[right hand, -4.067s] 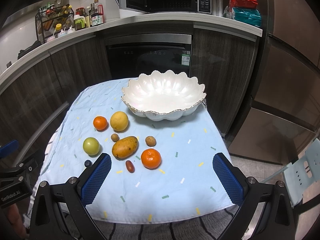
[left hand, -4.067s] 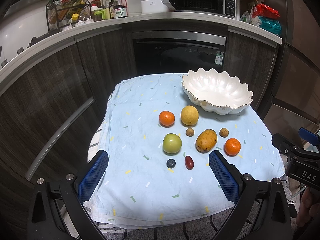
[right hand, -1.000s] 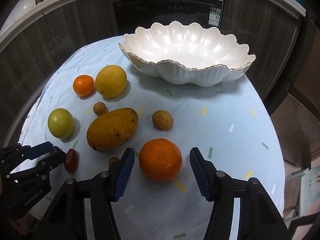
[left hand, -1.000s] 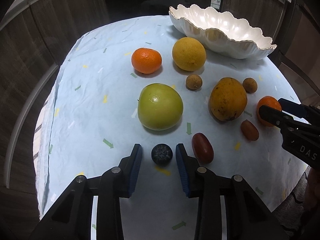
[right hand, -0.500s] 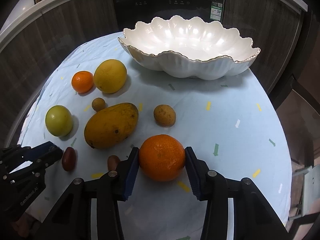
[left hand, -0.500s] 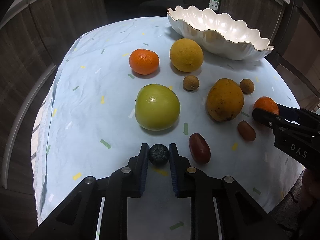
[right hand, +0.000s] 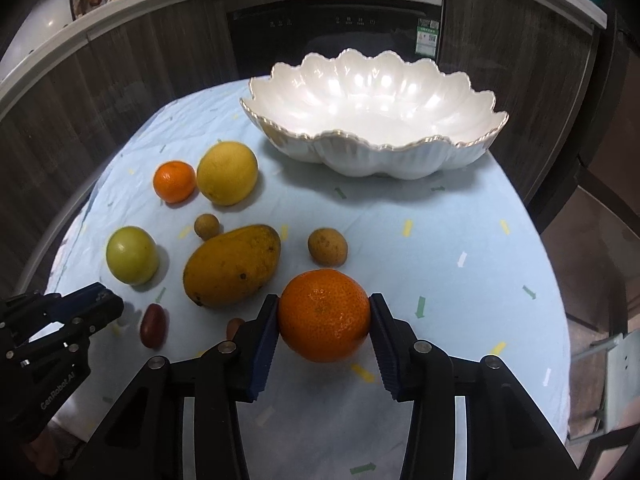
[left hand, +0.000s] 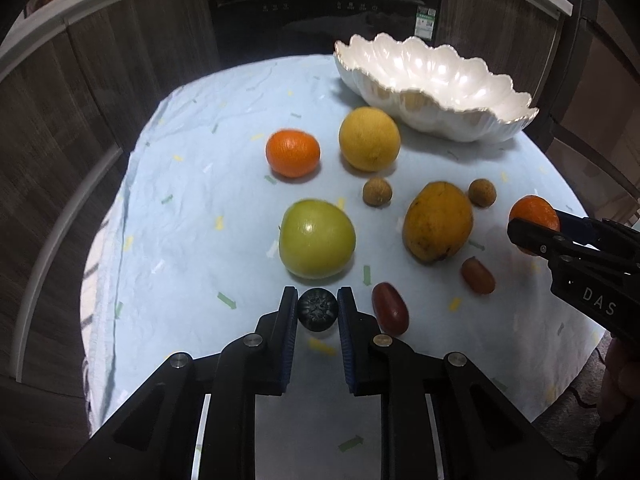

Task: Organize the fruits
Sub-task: 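Close the left tool on the blueberry while the right tool grips the tangerine, then lift the blueberry with the left tool while the right tool carries the tangerine over the bowl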

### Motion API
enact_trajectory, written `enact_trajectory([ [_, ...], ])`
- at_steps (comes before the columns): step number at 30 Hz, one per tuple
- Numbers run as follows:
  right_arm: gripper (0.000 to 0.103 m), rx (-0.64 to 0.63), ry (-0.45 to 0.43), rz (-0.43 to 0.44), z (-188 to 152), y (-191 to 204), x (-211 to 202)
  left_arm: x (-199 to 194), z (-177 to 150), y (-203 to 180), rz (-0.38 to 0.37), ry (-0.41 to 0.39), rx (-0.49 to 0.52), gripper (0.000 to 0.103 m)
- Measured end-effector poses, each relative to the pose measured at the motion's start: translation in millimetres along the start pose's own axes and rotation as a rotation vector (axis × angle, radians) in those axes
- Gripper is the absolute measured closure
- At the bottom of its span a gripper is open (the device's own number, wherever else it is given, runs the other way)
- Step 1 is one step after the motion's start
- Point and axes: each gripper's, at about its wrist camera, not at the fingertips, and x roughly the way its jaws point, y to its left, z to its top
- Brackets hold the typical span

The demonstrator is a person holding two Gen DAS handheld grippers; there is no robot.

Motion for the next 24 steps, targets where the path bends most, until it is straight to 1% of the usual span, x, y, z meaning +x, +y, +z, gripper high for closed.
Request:
enact_trajectory([
  [12,0.058,0.014,-0.063,0.000,10.7,-1.3,-30.9,-30.2,13.8,-1.9,0.011,-0.078,0.015,0.082],
  [24,0.058,0.036,-0.096,0.005,27.2,-6.1,-47.1,-47.4,35.0,-6.8,0.003,-0.117,0.041,0.082],
])
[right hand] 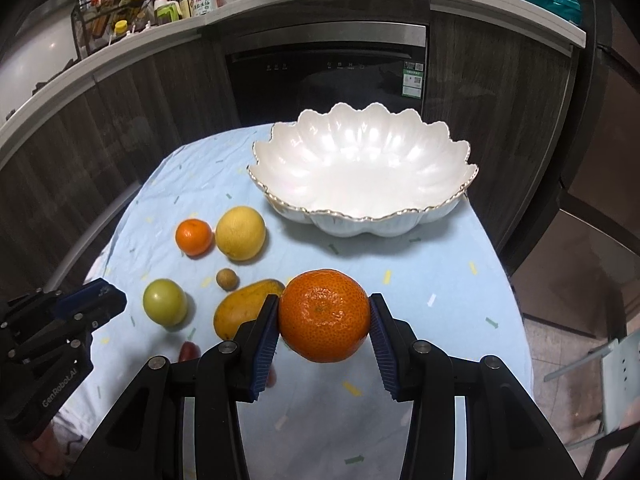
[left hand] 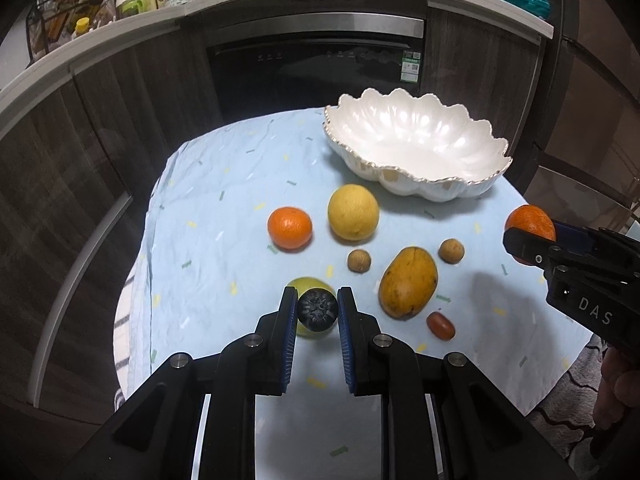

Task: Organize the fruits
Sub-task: 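Lift the blueberry with the left tool while the right tool carries the tangerine over the bowl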

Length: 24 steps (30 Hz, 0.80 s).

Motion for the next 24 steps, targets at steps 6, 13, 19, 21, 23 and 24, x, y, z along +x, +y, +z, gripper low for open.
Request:
enact_trajectory([
  [6,0.058,0.004,-0.019,-0.002,10.0,-3.4,-5.1,-0.8,14.9,-5.6,-0.006,-0.019,0.019,0.082],
  [13,0.058,0.013,-0.057,-0.014,26.0,-12.7,-10.5,-1.2,39.0,-11.8,-0.013,-0.048,0.045,0.082],
  [19,0.058,0.021,-0.093,-0.037,41.2,-25.2,-14.3,2.5,61.2,-20.5,-0.032,-0.075,0.059,0.082],
  [21,0.058,0.025,-0.101,-0.046,45.5,-30.0,-15.2,3.1,67.0,-24.5,-0.034,-0.088,0.073,0.082],
  [23,0.058,0.027,-0.109,-0.054,49.9,-35.6,-15.0,3.4,72.5,-28.4,-0.038,-0.101,0.086,0.082],
  [24,0.058,0.027,-0.113,-0.061,52.2,-38.4,-14.9,4.1,75.8,-30.5,-0.042,-0.105,0.091,0.082],
])
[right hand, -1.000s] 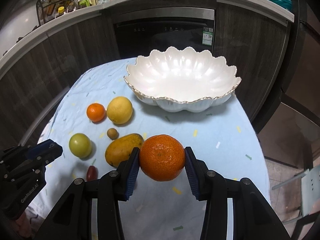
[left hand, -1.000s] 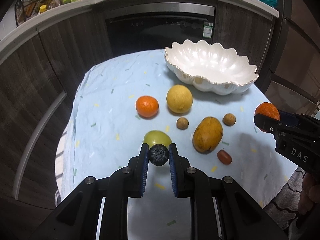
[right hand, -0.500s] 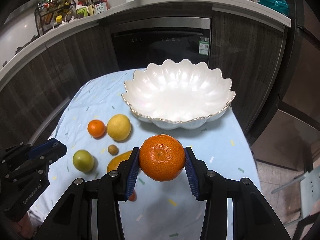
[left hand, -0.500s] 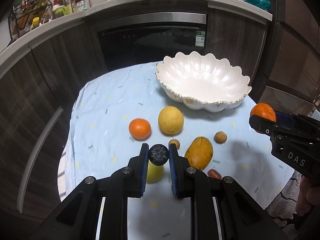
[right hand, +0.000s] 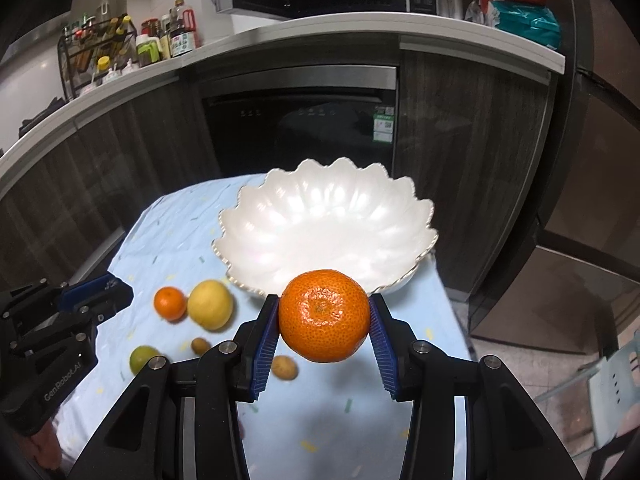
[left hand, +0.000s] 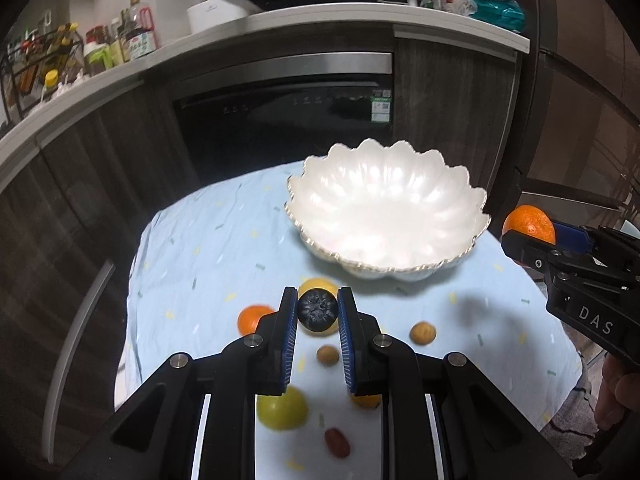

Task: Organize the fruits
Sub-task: 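Lift the blueberry with the left tool while the right tool carries the tangerine over the bowl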

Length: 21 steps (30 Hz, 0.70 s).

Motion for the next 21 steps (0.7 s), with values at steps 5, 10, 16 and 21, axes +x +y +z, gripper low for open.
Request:
enact_trajectory([
  [5,0.059,0.006,-0.009,-0.022,8.1,-11.0,4.1,7.5,13.8,-8.9,-0.019,-0.012,0.016,0.082],
  [10,0.059,0.009,-0.022,-0.039,16.9,-20.9,9.5,18.9,27.2,-13.7,-0.038,-0.016,0.033,0.082],
  [16,0.059,0.009,-0.031,-0.046,28.1,-28.1,21.0,36.9,41.0,-15.9,-0.056,-0.016,0.043,0.082],
  [21,0.059,0.003,-0.031,-0.047,34.8,-29.8,32.2,53.6,50.5,-14.6,-0.071,-0.014,0.039,0.082],
])
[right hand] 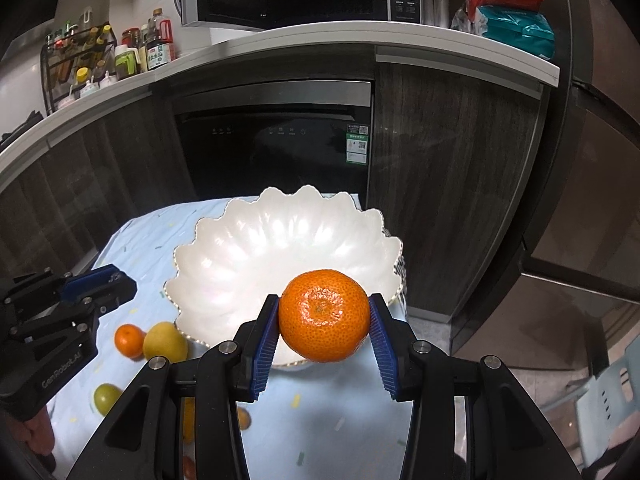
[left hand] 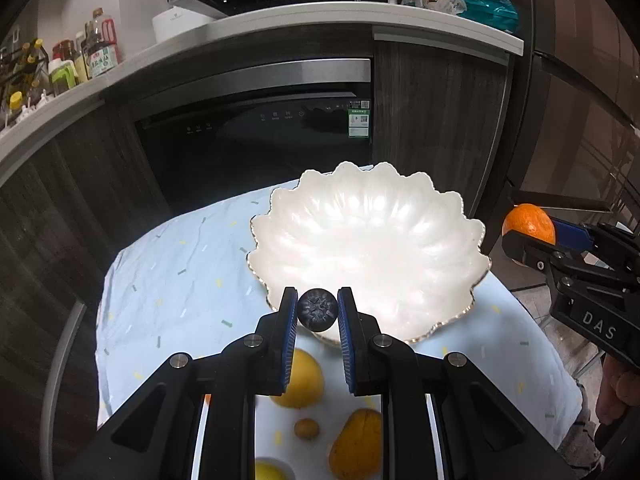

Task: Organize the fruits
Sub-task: 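Lift the blueberry with the left tool while the right tool carries the tangerine over the bowl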

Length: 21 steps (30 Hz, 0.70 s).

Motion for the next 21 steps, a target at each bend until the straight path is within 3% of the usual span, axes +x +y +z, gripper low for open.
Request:
enact_trajectory([
  [21,0.058,0.024,0.064,-0.012,4.5,-11.1,53.2,67.5,12.1,0.9,-0.063,0.085,0.009,0.082],
])
